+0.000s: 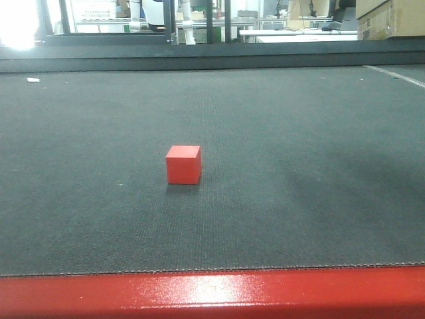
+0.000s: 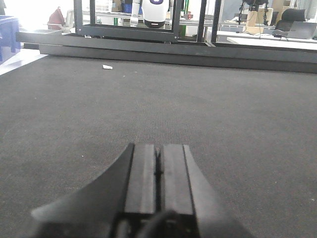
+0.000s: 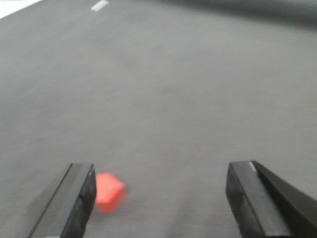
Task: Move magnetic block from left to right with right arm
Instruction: 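Lower the open right gripper over the red cube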
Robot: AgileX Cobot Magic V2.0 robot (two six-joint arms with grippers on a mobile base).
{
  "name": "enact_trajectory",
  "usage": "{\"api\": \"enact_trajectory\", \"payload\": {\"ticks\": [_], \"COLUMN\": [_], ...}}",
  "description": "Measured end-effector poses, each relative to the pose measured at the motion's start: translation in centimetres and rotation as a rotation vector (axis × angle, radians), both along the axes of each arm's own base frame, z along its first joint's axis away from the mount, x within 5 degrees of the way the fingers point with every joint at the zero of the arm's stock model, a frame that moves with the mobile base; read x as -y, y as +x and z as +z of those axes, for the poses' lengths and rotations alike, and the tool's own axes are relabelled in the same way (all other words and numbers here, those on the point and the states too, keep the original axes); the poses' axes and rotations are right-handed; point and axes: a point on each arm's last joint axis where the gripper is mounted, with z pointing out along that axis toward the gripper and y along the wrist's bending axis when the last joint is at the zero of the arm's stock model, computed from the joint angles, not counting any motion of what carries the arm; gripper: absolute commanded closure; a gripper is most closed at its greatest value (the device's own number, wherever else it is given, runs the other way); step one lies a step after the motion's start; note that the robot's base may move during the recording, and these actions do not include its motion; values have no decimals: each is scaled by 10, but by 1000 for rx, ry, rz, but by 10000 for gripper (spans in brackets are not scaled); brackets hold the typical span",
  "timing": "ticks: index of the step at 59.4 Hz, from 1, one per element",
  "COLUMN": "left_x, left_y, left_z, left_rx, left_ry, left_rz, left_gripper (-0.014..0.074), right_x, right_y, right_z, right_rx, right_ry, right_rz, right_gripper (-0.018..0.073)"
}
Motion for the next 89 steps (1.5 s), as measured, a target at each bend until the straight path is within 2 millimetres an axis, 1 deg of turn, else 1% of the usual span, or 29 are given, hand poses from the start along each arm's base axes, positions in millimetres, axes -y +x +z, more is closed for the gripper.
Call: {"api": "enact_trajectory", "payload": {"ticks": [2, 7, 17, 22, 28, 37, 44, 50, 64, 77, 84, 89], "left_x": [0, 0, 0, 0, 0, 0, 0, 0, 0, 0, 0, 0], "left_y": [0, 0, 0, 0, 0, 0, 0, 0, 0, 0, 0, 0], "left_z": [0, 0, 0, 0, 0, 0, 0, 0, 0, 0, 0, 0], "left_rx": [0, 0, 0, 0, 0, 0, 0, 0, 0, 0, 0, 0], "left_ry": [0, 0, 0, 0, 0, 0, 0, 0, 0, 0, 0, 0], "left_rz": [0, 0, 0, 0, 0, 0, 0, 0, 0, 0, 0, 0], "left_gripper": [712, 713, 713, 713, 713, 713, 712, 713, 713, 713, 713, 713], "right_x": [-10, -43, -92, -115, -132, -149, -159, -170, -183, -187, -187, -187], "right_y": [5, 19, 37, 47, 56, 66, 73, 80, 95, 107, 114, 118], "right_z": [-1, -5, -21, -31, -43, -58, -65, -75, -104, -130, -141, -144], "right_rx": [-29, -118, -327, -455, -587, -676, -678, -689, -713, -737, -737, -733], "right_ry": [-1, 6, 10, 1, -47, -137, -160, -162, -204, -215, -208, -196], "right_rz": [22, 76, 103, 61, -48, -246, -317, -341, -371, -400, -402, -400], "right_gripper": [-74, -74, -74, -74, -74, -74, -74, -74, -74, -74, -74, -71]}}
